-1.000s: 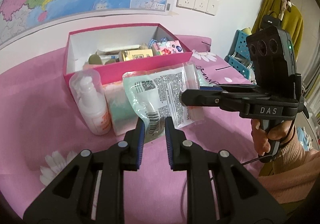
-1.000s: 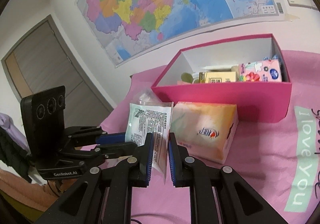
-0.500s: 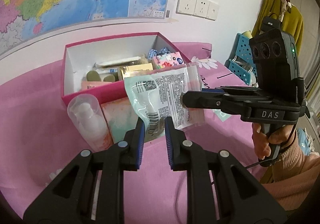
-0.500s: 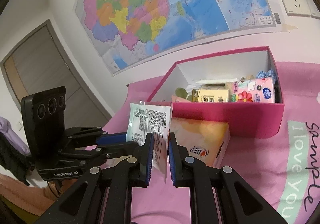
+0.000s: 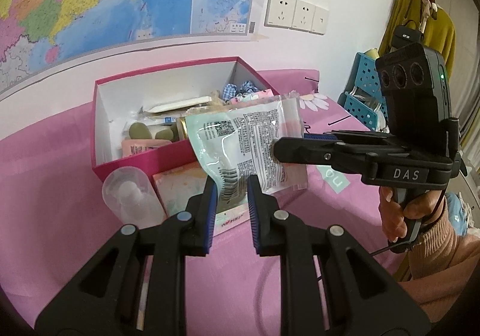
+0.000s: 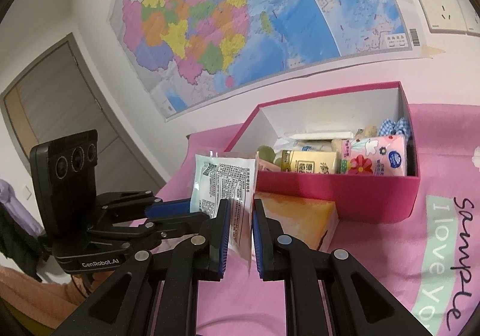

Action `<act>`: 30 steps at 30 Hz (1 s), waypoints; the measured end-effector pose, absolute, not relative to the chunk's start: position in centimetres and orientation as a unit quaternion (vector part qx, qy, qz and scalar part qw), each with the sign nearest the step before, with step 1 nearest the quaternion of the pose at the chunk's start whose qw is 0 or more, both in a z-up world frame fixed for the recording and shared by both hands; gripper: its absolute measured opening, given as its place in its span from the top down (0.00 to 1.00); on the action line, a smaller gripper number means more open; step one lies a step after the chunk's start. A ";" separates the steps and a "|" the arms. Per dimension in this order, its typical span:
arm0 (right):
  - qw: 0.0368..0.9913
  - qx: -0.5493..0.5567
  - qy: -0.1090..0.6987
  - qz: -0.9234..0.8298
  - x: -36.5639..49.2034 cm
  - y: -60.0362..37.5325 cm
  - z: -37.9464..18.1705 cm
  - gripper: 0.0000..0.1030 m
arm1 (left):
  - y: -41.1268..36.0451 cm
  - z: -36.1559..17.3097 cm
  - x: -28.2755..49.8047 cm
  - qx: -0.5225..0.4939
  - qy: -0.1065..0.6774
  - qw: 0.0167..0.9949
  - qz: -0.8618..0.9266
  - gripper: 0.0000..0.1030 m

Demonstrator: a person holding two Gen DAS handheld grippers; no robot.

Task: Organize soft objects
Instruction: 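Lift the green-labelled sachet with the right tool over the pink box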

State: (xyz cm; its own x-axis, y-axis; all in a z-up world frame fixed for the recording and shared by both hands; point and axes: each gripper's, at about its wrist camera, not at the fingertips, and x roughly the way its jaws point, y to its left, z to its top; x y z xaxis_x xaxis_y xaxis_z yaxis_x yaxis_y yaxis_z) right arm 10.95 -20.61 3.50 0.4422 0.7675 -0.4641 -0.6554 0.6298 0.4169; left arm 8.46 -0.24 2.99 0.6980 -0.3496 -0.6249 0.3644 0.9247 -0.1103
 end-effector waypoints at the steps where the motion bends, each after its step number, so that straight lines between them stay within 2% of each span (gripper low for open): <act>1: 0.845 0.088 0.318 0.421 11.1 -20.5 3.6 0.87 | -0.2 3.1 8.6 0.010 0.336 0.922 -0.194 0.80; 30: 0.851 0.095 0.307 0.415 14.0 -19.7 4.7 0.87 | 0.6 4.4 12.4 0.009 0.332 0.924 -0.189 0.80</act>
